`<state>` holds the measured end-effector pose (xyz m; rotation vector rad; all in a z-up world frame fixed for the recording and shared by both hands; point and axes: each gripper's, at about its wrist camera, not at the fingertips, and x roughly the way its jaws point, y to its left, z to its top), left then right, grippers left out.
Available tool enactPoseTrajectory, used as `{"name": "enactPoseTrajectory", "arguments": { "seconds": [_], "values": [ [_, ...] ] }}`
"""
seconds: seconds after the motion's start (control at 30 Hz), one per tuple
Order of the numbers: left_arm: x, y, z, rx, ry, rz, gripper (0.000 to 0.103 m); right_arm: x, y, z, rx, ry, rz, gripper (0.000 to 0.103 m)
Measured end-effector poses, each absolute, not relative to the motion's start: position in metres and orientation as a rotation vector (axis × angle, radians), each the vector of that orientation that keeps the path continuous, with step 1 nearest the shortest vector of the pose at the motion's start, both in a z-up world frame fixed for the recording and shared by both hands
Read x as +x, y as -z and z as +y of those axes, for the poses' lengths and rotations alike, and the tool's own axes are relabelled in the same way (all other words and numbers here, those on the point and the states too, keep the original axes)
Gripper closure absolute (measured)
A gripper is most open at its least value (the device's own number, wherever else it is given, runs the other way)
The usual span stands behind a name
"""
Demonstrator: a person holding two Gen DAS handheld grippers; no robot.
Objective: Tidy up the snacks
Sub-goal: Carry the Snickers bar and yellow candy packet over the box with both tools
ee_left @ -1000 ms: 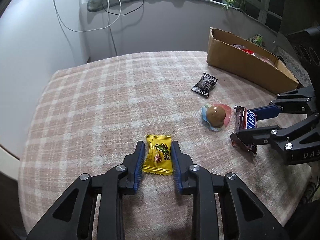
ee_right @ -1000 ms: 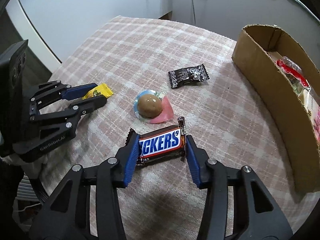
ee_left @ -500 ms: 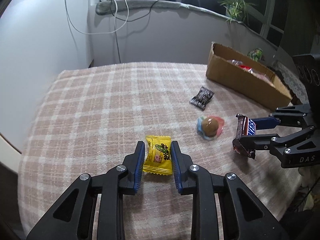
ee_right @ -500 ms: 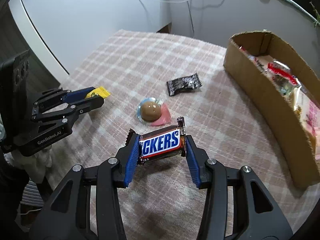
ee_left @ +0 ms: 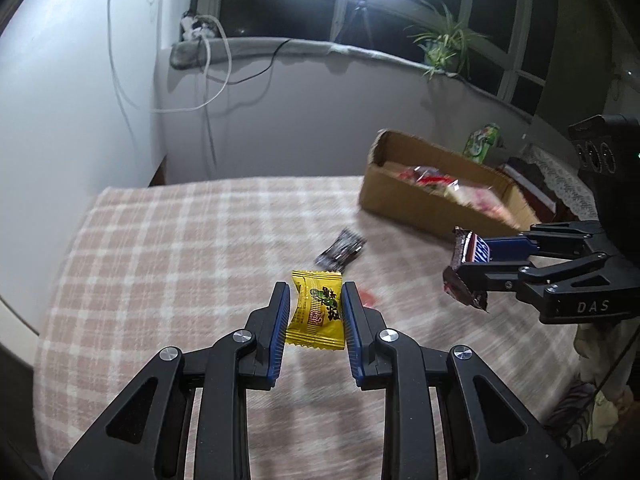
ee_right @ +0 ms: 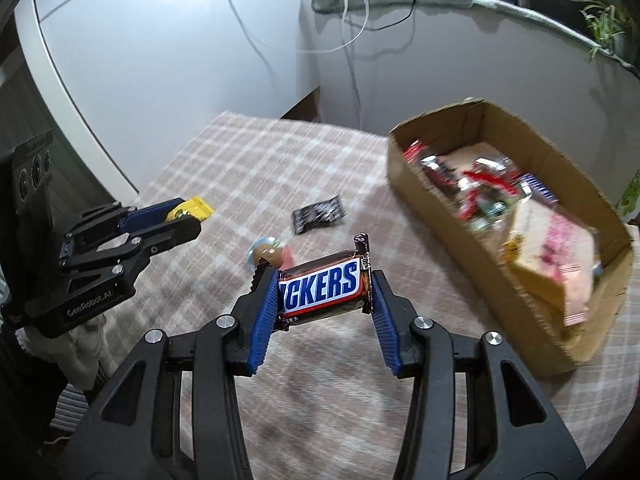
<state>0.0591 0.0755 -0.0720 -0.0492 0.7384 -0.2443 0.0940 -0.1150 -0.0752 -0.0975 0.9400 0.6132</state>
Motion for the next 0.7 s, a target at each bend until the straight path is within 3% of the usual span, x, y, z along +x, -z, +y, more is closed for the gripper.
{"name": "enactPoseTrajectory", "arguments": {
  "seconds": [0.7],
  "values": [
    [0.109,0.03,-0.008,-0.042,0.356,0.649,0.078,0.147,0.041,-0.208,-0.006,-0.461,0.847,0.056]
  ]
}}
